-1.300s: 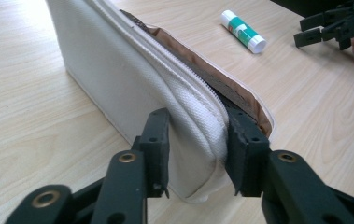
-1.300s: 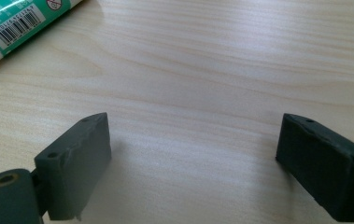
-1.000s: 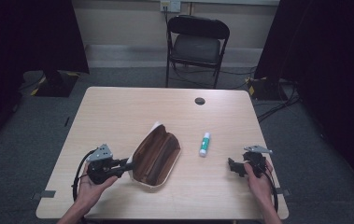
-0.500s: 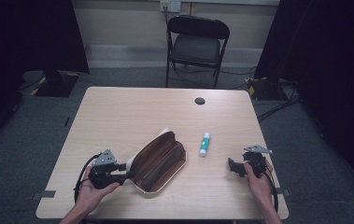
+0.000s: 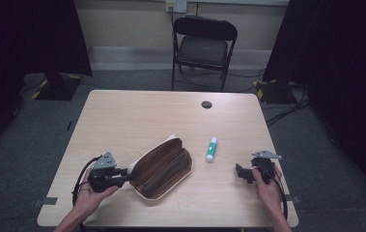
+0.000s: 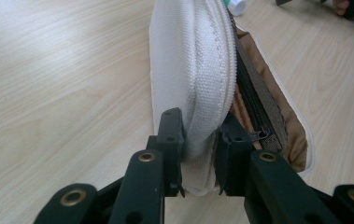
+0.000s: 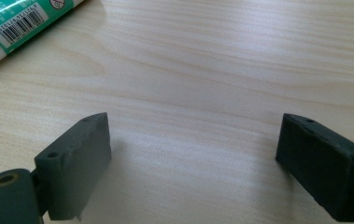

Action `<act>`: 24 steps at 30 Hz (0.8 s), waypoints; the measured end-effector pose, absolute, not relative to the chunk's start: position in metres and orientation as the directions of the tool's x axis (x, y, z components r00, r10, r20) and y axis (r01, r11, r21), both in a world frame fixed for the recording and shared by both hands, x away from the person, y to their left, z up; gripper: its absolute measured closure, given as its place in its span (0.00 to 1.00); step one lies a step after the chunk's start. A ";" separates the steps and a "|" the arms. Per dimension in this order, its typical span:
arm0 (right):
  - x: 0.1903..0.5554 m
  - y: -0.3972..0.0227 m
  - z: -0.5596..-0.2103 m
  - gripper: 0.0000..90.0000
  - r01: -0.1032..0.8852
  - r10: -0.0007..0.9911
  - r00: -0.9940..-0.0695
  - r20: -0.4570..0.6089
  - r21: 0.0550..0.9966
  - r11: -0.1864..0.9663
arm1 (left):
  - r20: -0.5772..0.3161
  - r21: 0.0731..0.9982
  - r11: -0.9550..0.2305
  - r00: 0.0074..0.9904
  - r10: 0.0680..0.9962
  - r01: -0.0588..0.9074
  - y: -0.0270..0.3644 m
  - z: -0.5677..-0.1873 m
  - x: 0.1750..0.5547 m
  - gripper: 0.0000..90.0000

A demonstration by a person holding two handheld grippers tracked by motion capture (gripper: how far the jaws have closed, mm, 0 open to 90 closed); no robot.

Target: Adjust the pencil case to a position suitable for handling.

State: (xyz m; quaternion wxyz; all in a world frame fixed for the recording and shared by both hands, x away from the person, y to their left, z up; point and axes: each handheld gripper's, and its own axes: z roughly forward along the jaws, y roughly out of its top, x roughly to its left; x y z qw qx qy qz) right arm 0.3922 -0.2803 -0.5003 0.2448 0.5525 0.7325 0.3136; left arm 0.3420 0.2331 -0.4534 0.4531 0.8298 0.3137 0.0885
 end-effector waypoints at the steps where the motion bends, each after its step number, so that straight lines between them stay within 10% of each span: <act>1: 0.392 -0.280 -0.500 0.10 0.656 0.963 -0.268 -0.014 0.729 0.194 | -0.138 0.810 -0.395 0.796 0.590 0.433 0.232 -0.453 0.341 0.83; 24: 0.392 -0.280 -0.500 0.10 0.656 0.963 -0.269 -0.013 0.730 0.194 | -0.124 0.821 -0.331 0.711 0.692 0.465 0.254 -0.450 0.350 0.70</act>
